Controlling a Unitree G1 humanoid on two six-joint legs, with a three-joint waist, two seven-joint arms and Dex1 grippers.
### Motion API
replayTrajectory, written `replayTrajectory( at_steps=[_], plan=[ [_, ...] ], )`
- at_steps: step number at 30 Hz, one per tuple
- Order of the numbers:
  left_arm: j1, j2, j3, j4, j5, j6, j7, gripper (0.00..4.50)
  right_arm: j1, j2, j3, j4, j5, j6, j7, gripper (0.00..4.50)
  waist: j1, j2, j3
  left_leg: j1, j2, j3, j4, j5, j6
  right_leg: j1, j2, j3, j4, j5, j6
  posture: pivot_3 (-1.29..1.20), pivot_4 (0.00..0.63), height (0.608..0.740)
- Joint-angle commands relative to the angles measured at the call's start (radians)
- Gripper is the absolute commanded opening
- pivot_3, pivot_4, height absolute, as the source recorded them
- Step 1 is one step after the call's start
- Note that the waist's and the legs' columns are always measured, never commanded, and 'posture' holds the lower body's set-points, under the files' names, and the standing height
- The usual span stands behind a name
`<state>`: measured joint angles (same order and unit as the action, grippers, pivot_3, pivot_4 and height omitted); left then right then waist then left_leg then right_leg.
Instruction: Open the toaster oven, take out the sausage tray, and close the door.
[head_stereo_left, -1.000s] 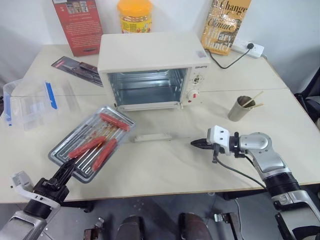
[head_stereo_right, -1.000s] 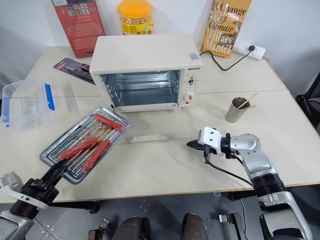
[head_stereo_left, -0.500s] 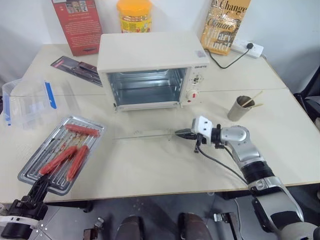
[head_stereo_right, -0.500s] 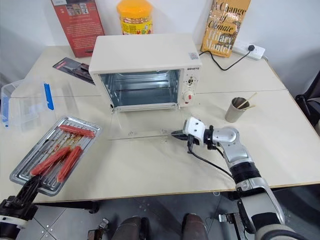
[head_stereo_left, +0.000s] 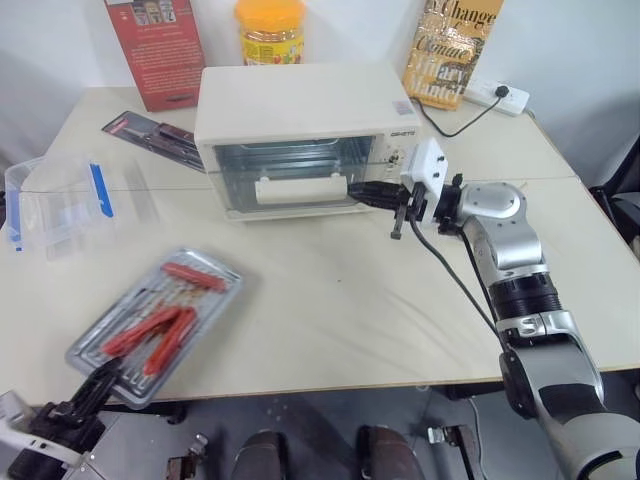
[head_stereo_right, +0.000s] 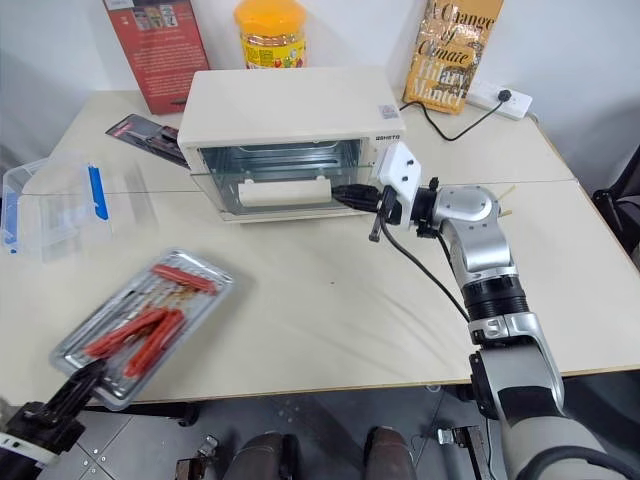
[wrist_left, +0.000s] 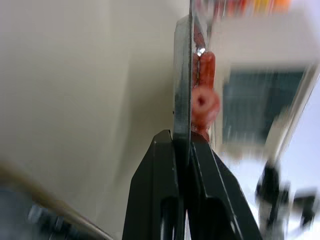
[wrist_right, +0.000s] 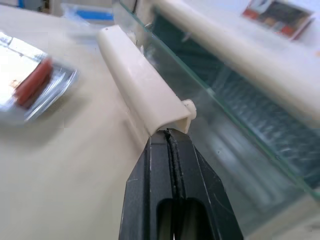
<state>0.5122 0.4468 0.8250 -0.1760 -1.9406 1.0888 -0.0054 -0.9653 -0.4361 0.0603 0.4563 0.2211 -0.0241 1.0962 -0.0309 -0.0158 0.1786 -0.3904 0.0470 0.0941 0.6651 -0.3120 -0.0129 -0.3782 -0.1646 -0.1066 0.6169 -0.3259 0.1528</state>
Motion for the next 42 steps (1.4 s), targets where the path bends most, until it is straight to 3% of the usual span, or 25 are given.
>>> replayTrajectory(
  at_steps=[1,5,9,13,16,22,28,34,40,41,42],
  plan=[
    [-0.053,0.065,-0.037,-0.001,-0.032,0.014,-0.02,0.0,-0.034,-0.009,-0.031,-0.006,-0.008,-0.031,-0.045,0.02,0.0,0.0,0.0,0.001,0.0,0.0,0.0,0.0,0.0,0.0,0.0,0.0,0.0,0.0,0.0,0.0,0.15,0.74],
    [-0.136,0.14,-0.118,0.017,-0.032,0.048,-0.019,0.0,-0.036,-0.016,-0.03,-0.002,-0.018,-0.047,-0.052,0.02,0.0,0.0,0.0,0.001,0.0,0.0,0.0,0.0,-0.001,0.0,0.0,0.0,0.002,0.0,0.0,0.0,0.15,0.74],
    [-0.235,0.208,-0.215,0.024,-0.032,0.071,-0.012,0.0,0.019,-0.052,-0.033,-0.166,0.059,0.1,0.005,0.02,0.001,0.001,0.001,0.0,0.0,0.0,0.0,0.0,-0.001,-0.001,0.0,0.0,0.003,0.0,0.0,0.0,0.15,0.74],
    [-0.361,0.255,-0.322,0.047,-0.032,0.102,-0.007,0.0,0.149,-0.157,0.005,-0.4,0.133,0.279,0.12,0.02,0.007,0.001,0.001,0.0,0.0,0.0,-0.001,-0.001,-0.001,0.0,0.0,-0.001,0.003,0.0,0.0,0.0,0.15,0.74],
    [-0.504,0.283,-0.414,0.126,-0.032,0.137,-0.001,0.0,0.275,-0.251,-0.017,-0.534,0.208,0.328,0.217,0.59,0.013,0.002,0.001,0.0,-0.001,0.0,-0.001,-0.001,-0.001,0.0,0.0,-0.001,0.003,0.0,0.0,0.0,0.15,0.74],
    [-0.735,0.318,-0.59,0.307,-0.032,0.203,0.015,0.0,0.401,-0.335,-0.075,-0.544,0.227,0.305,0.242,2.49,0.008,0.002,0.001,0.001,-0.001,0.003,-0.001,-0.001,-0.001,0.0,0.001,-0.001,0.003,0.0,0.0,0.0,0.15,0.74],
    [-0.909,0.303,-0.676,0.478,0.052,0.25,-0.022,0.0,0.524,-0.415,-0.151,-0.496,0.22,0.259,0.273,4.38,0.019,0.001,0.001,0.001,-0.001,0.003,0.0,-0.001,-0.001,0.0,0.001,-0.001,0.002,0.0,0.0,0.0,0.15,0.74],
    [-1.052,0.259,-0.718,0.652,0.291,0.308,-0.142,0.0,0.666,-0.489,-0.246,-0.45,0.237,0.248,0.303,4.47,0.037,0.001,0.001,0.001,-0.001,0.005,0.0,0.0,-0.001,0.001,0.001,-0.001,0.001,0.0,0.001,0.0,0.15,0.74],
    [-1.168,0.214,-0.746,0.763,0.543,0.348,-0.311,0.0,0.712,-0.505,-0.301,-0.448,0.241,0.258,0.259,4.47,0.053,0.001,0.001,0.003,-0.001,0.007,0.002,0.001,0.0,0.002,0.001,0.0,0.001,0.0,0.001,0.0,0.15,0.74],
    [-1.182,0.208,-0.745,0.777,0.579,0.352,-0.335,0.66,0.714,-0.504,-0.304,-0.453,0.24,0.26,0.252,4.5,0.056,0.001,0.001,0.003,-0.001,0.007,0.002,0.001,0.0,0.002,0.001,0.0,0.001,0.0,0.001,0.0,0.15,0.74],
    [-1.193,0.205,-0.748,0.784,0.619,0.349,-0.363,0.82,0.716,-0.502,-0.306,-0.459,0.24,0.263,0.245,4.5,0.057,0.001,0.001,0.003,-0.001,0.007,0.003,0.001,0.0,0.003,0.001,0.0,0.001,0.0,0.001,0.0,0.15,0.74]
  ],
)
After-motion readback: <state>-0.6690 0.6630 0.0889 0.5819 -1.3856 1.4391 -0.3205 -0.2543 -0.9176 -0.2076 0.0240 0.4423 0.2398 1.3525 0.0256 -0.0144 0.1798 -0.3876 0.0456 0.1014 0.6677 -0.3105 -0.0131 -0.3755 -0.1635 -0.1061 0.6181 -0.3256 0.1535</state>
